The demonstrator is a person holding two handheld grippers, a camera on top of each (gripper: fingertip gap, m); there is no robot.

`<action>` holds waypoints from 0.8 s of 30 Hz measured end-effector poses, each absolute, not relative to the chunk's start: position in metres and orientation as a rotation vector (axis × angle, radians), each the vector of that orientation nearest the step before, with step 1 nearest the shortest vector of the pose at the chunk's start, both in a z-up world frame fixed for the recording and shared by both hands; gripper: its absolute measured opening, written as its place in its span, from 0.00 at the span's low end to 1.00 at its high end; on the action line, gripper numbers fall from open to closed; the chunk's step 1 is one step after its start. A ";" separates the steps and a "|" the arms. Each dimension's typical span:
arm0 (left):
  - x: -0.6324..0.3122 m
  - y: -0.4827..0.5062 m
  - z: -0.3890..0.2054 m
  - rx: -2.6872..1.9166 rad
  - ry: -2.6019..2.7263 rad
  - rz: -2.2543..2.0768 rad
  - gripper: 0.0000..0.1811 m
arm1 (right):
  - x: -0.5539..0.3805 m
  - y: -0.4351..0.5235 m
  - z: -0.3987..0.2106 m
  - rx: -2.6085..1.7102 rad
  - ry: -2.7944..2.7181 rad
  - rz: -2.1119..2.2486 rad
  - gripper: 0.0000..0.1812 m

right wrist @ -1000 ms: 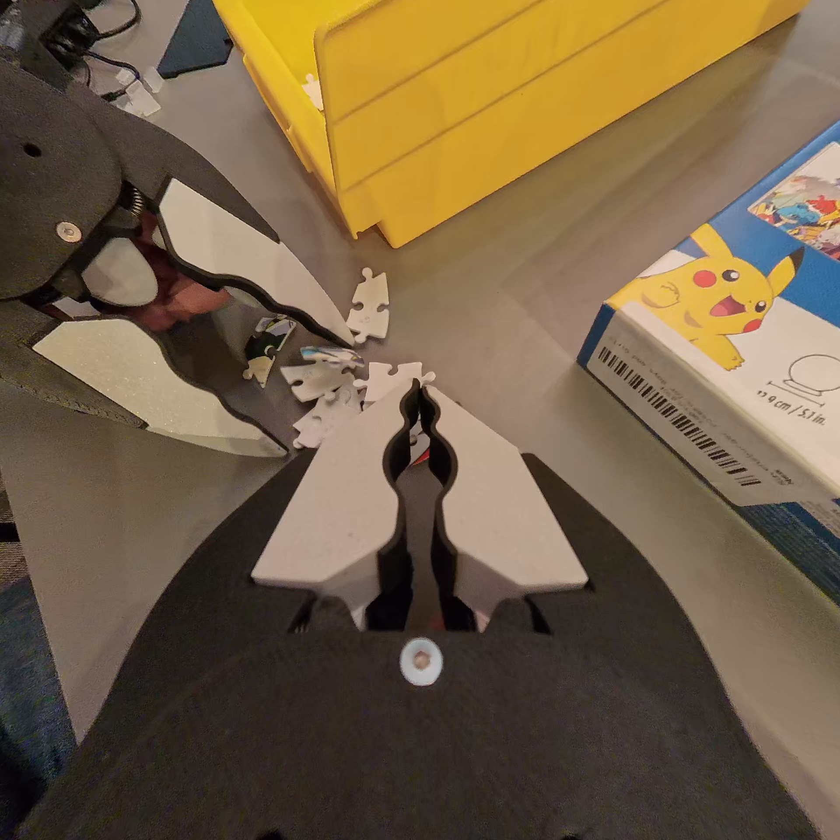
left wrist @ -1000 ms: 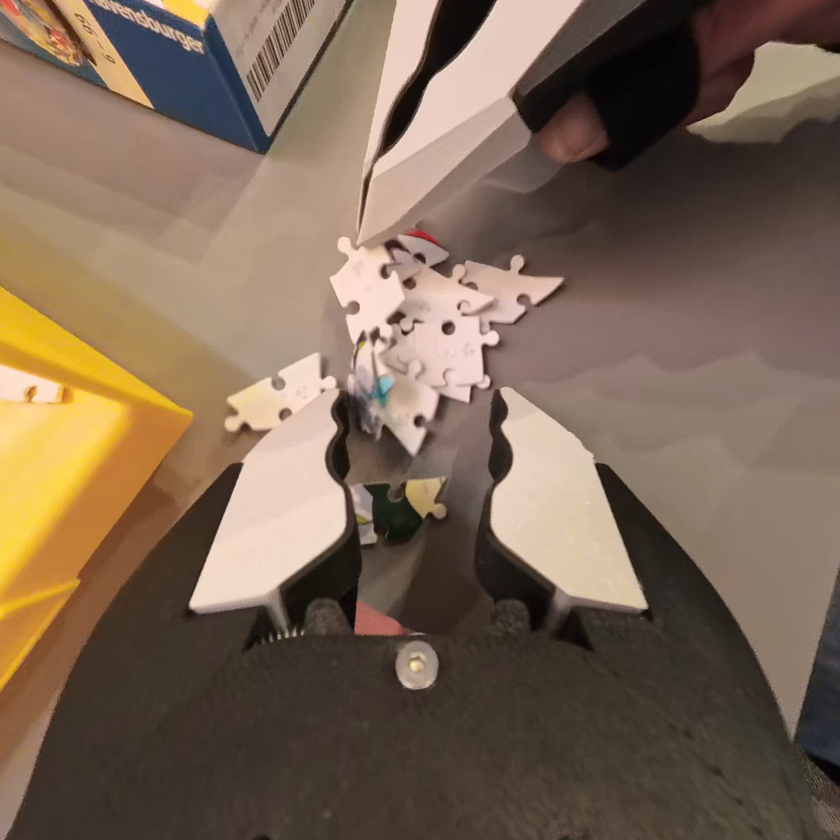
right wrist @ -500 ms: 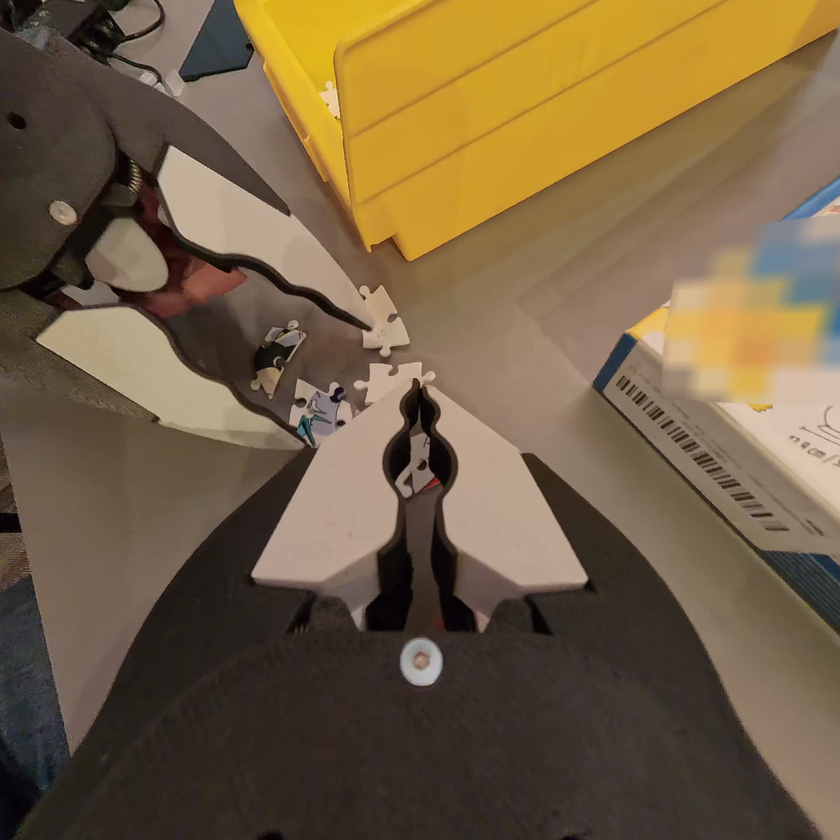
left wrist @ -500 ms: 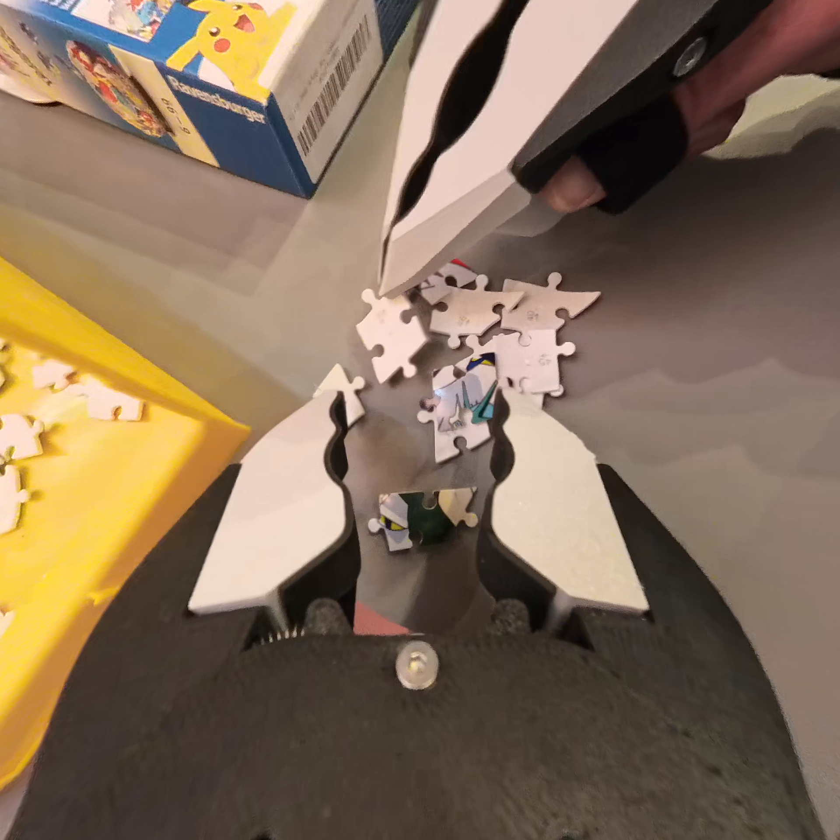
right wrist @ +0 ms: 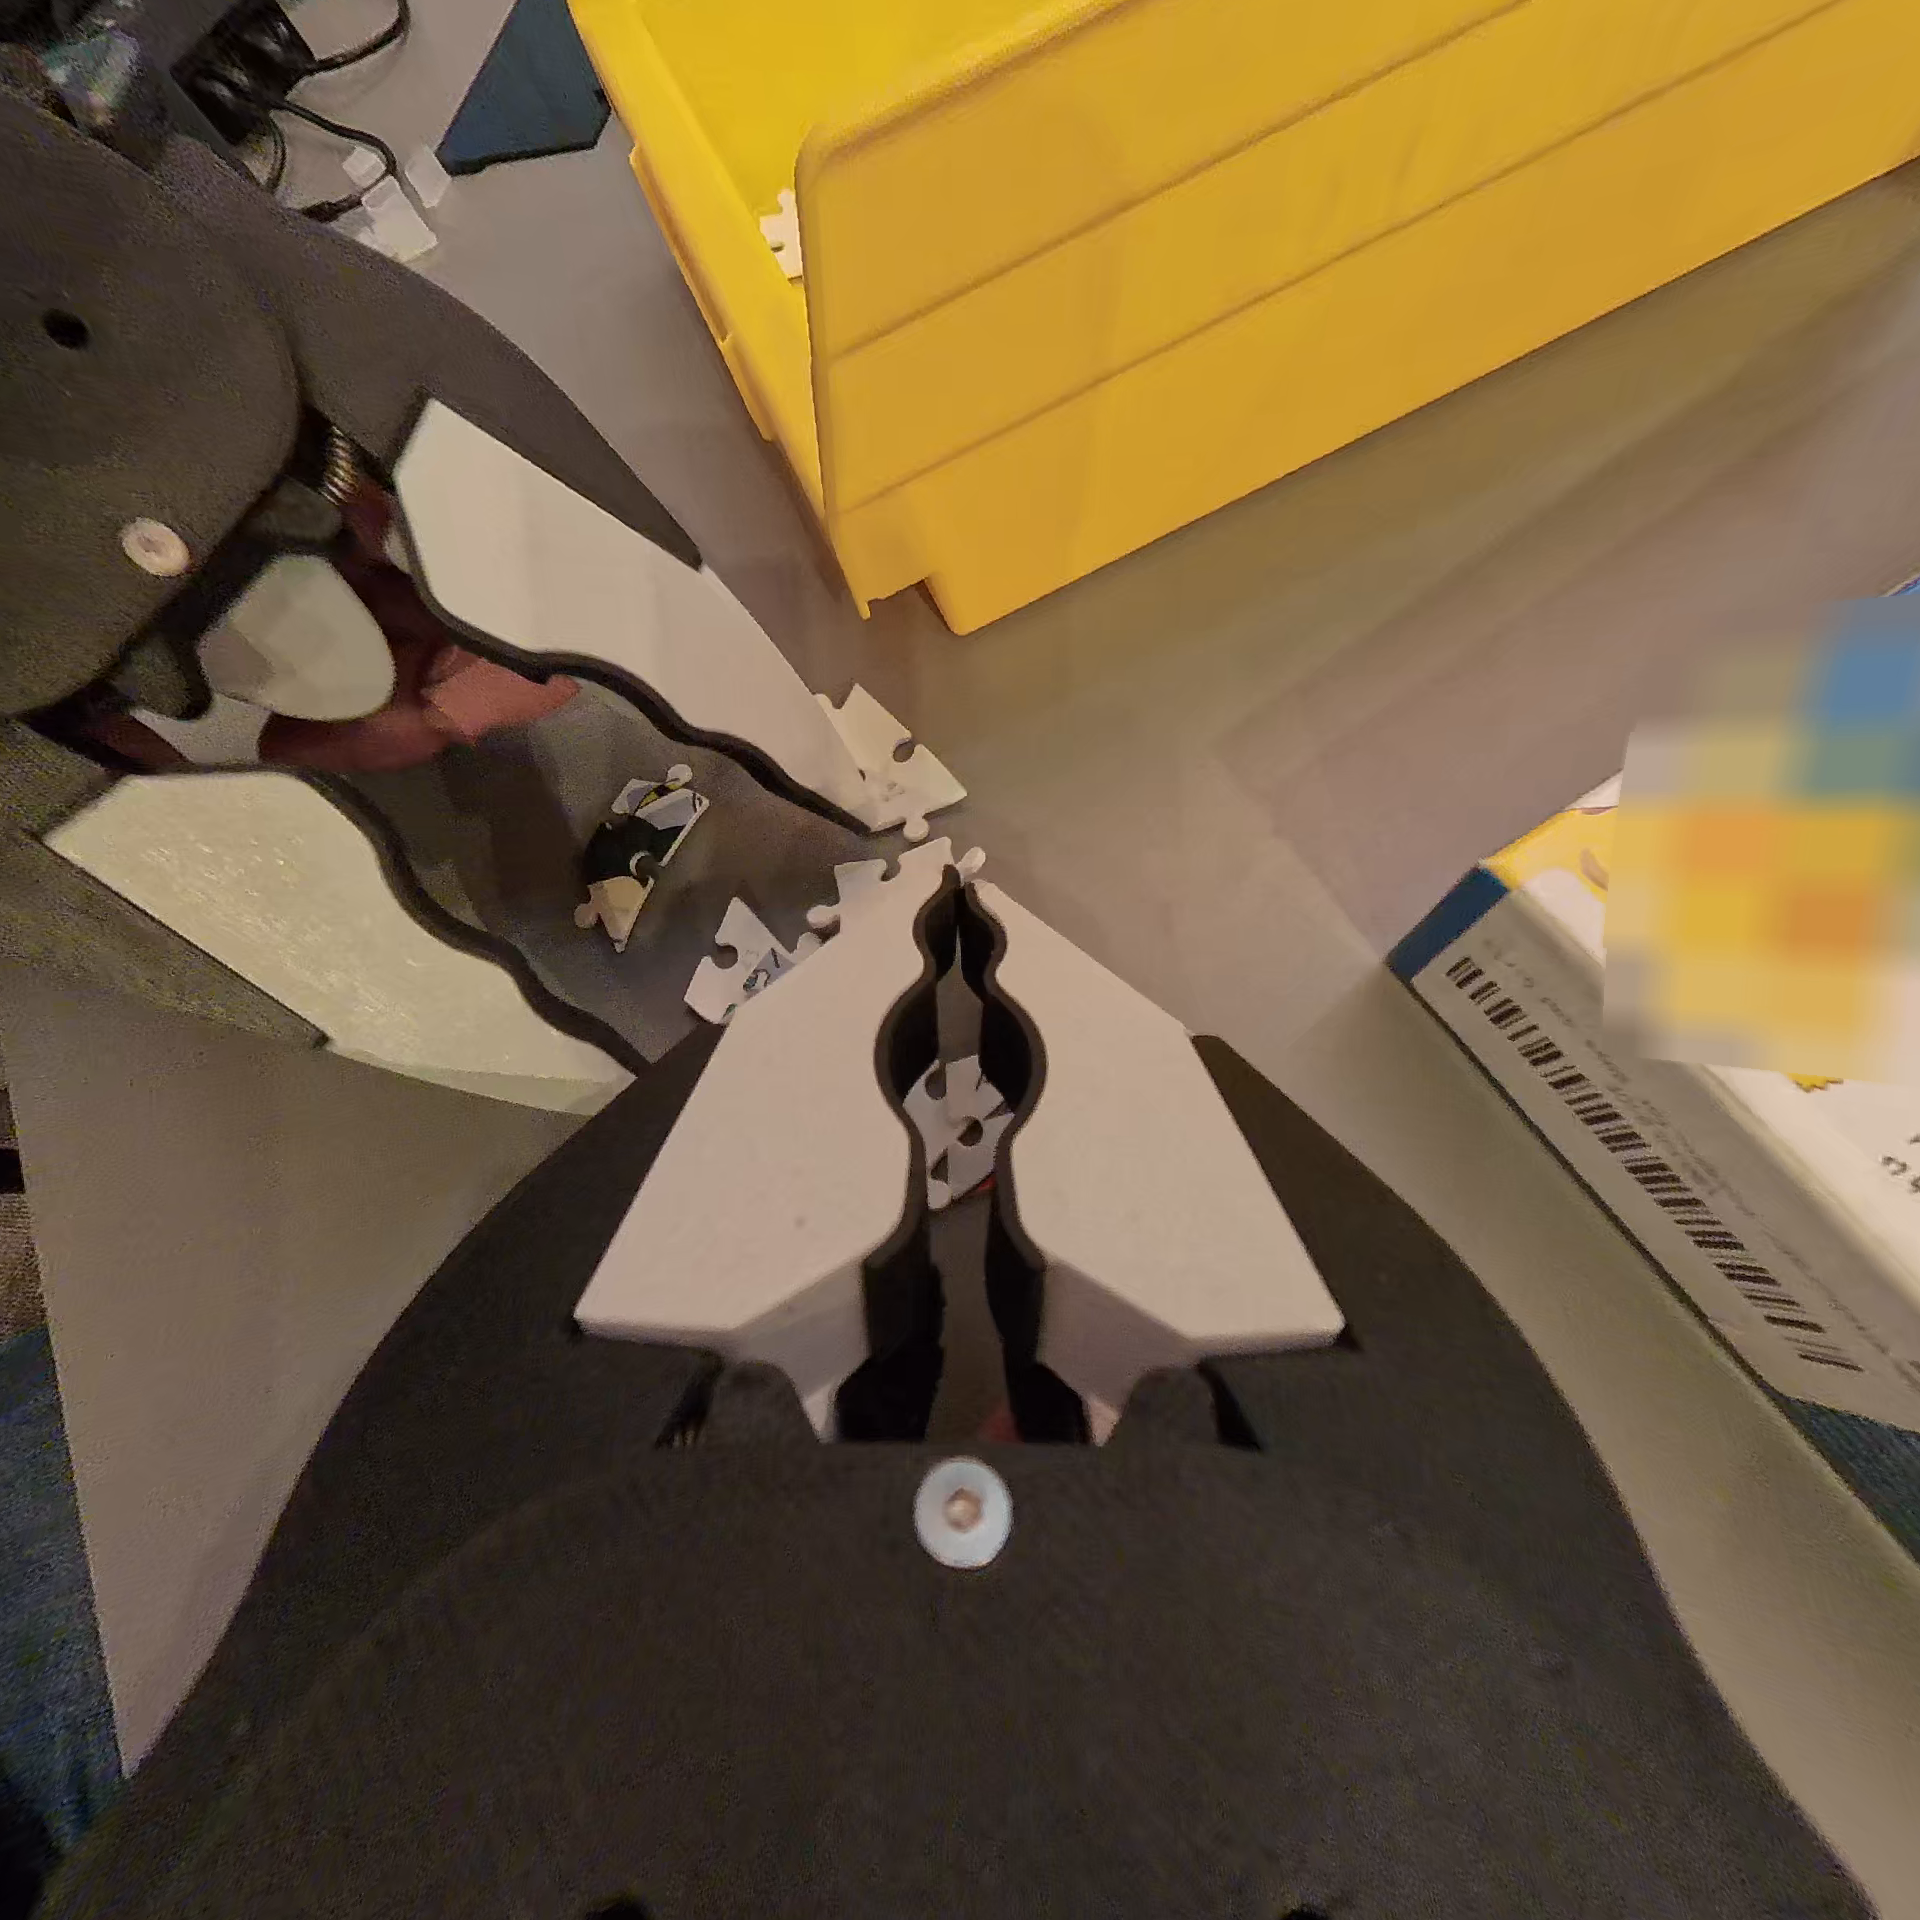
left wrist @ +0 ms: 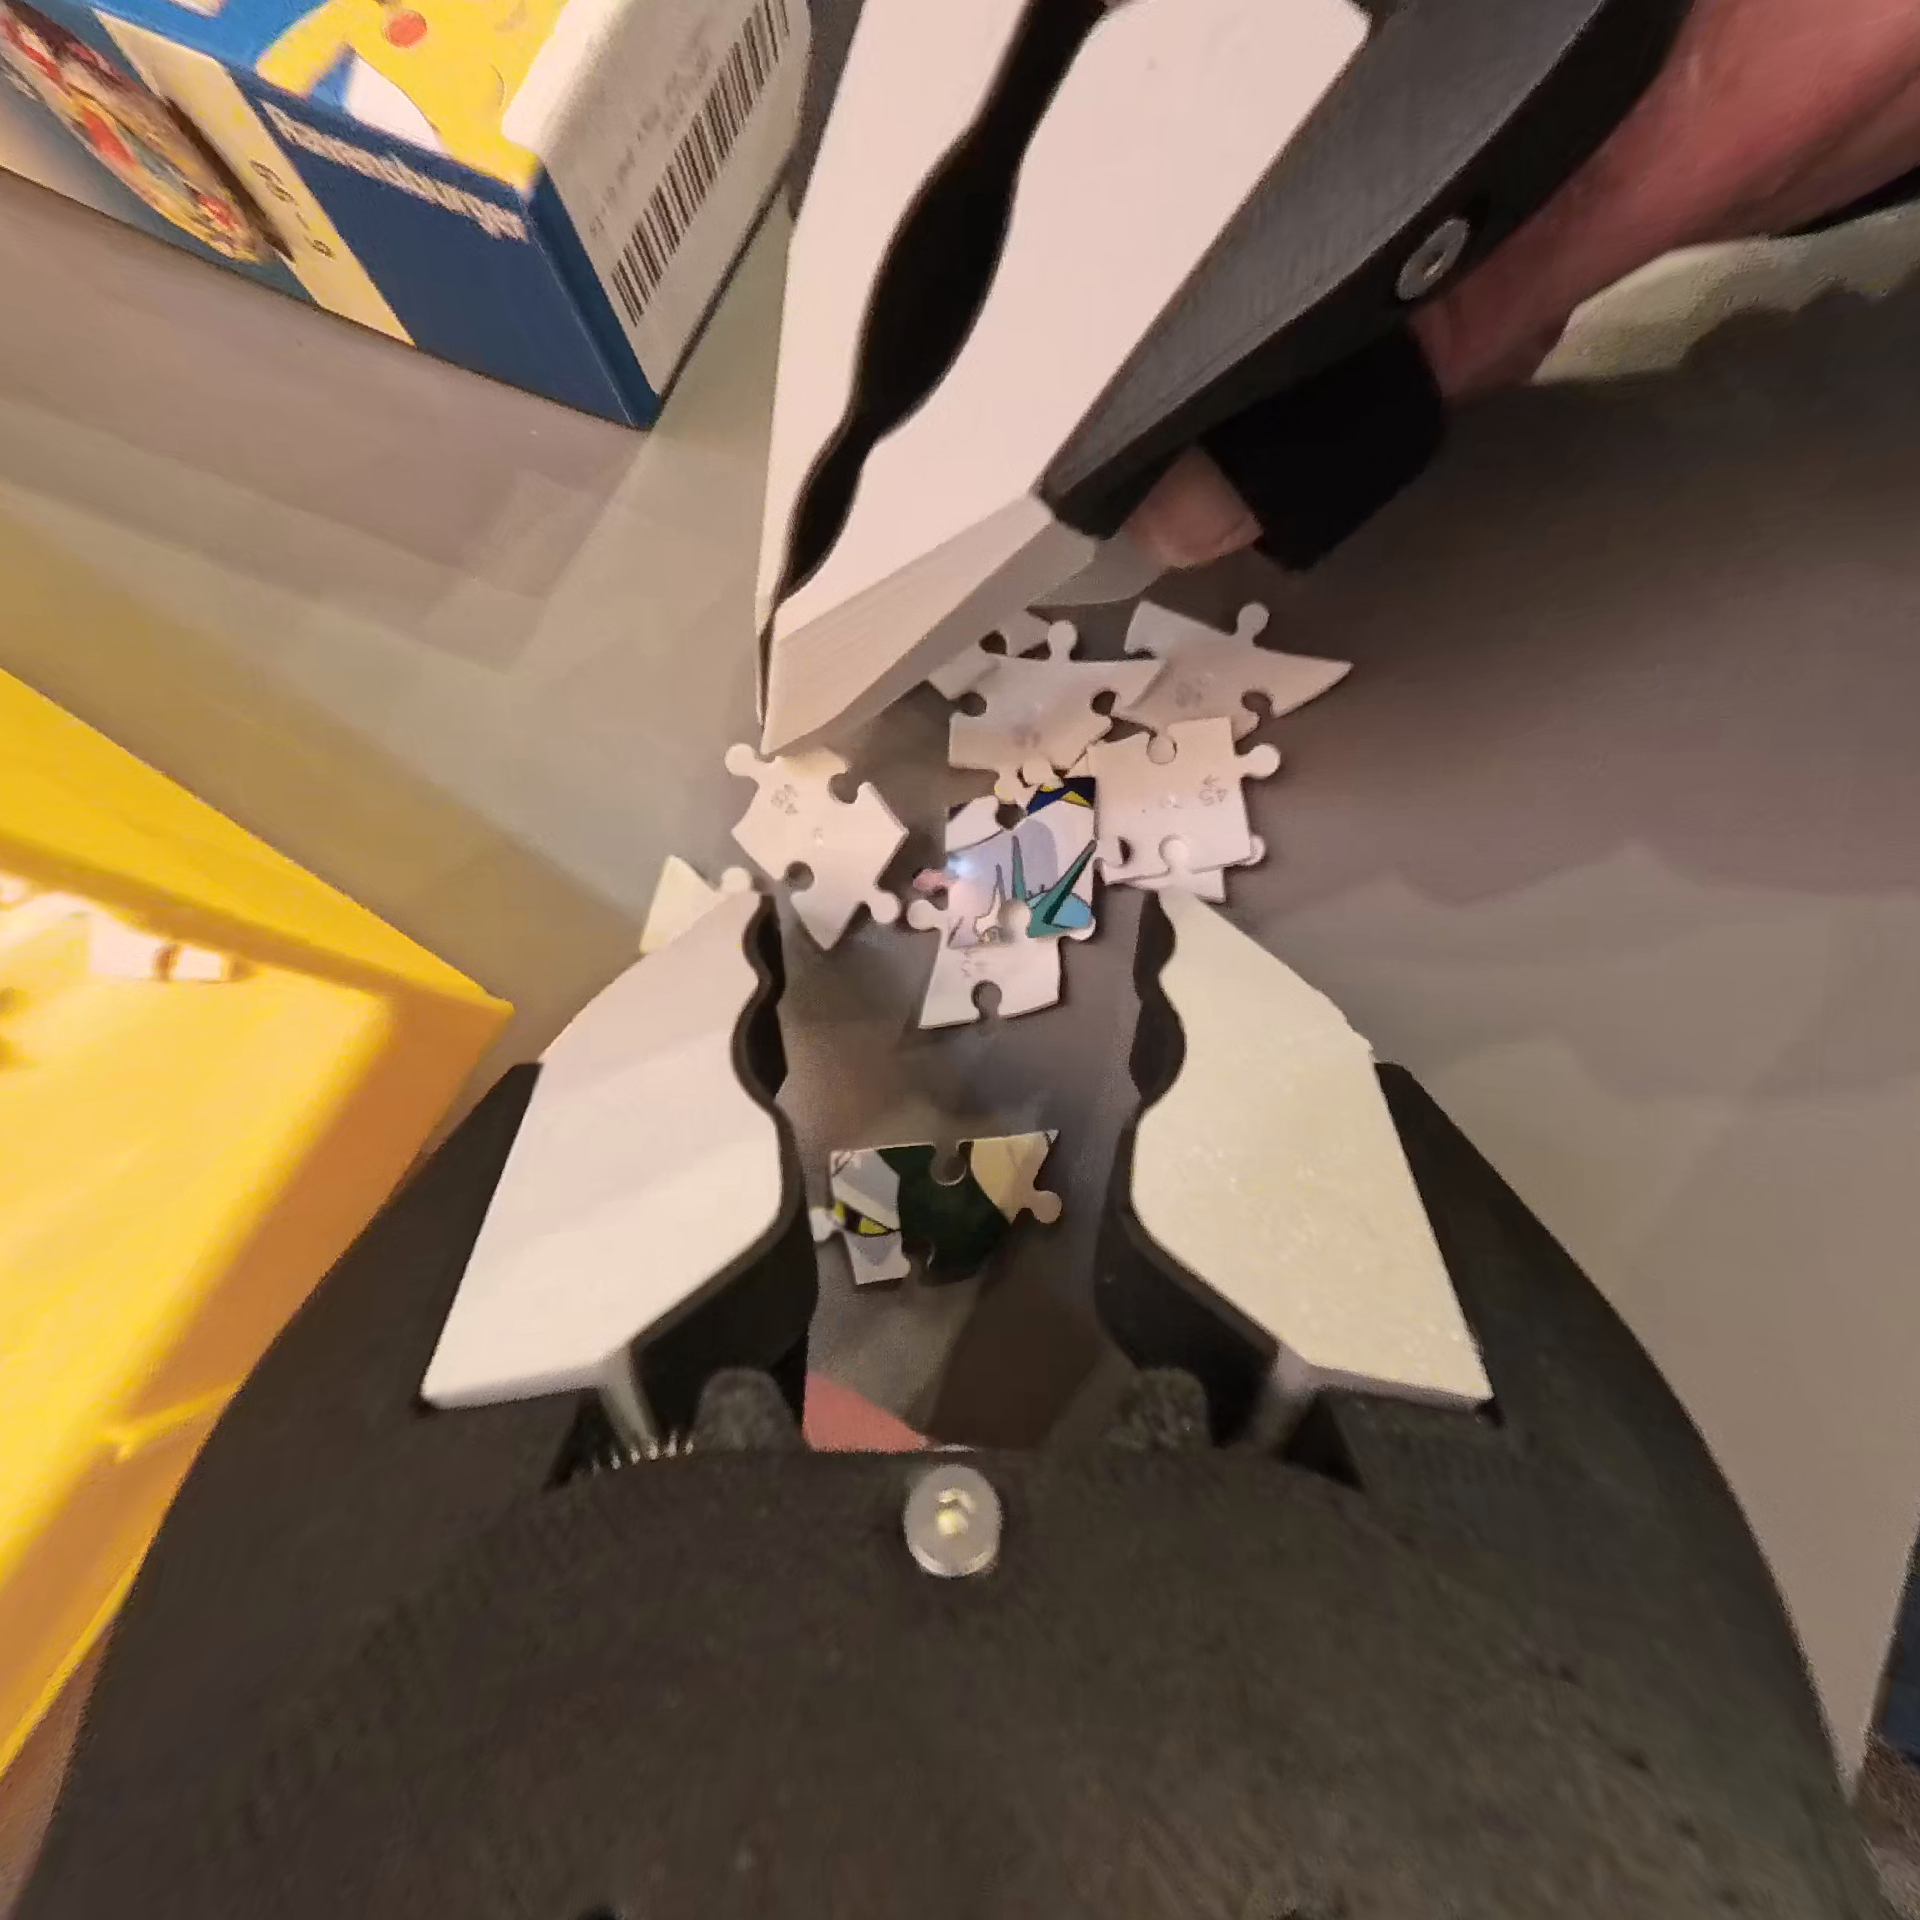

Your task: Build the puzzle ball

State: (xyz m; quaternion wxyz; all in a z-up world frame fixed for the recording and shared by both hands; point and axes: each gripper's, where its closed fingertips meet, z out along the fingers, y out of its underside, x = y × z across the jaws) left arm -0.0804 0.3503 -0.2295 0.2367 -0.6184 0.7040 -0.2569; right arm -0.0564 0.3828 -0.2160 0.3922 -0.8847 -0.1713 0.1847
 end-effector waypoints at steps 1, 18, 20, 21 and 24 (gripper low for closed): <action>-0.080 0.351 -0.223 -1.694 1.900 -0.739 0.35 | -0.055 0.383 -0.215 -2.243 -0.432 0.470 0.00; -0.082 0.355 -0.235 -1.734 1.936 -0.685 0.37 | -0.054 0.388 -0.221 -2.264 -0.389 0.443 0.00; -0.081 0.354 -0.235 -1.731 1.943 -0.681 0.37 | -0.054 0.388 -0.223 -2.271 -0.397 0.421 0.00; -0.081 0.354 -0.235 -1.728 1.945 -0.674 0.37 | -0.055 0.388 -0.224 -2.275 -0.396 0.426 0.00; -0.081 0.353 -0.235 -1.728 1.947 -0.666 0.37 | -0.051 0.388 -0.223 -2.271 -0.388 0.377 0.00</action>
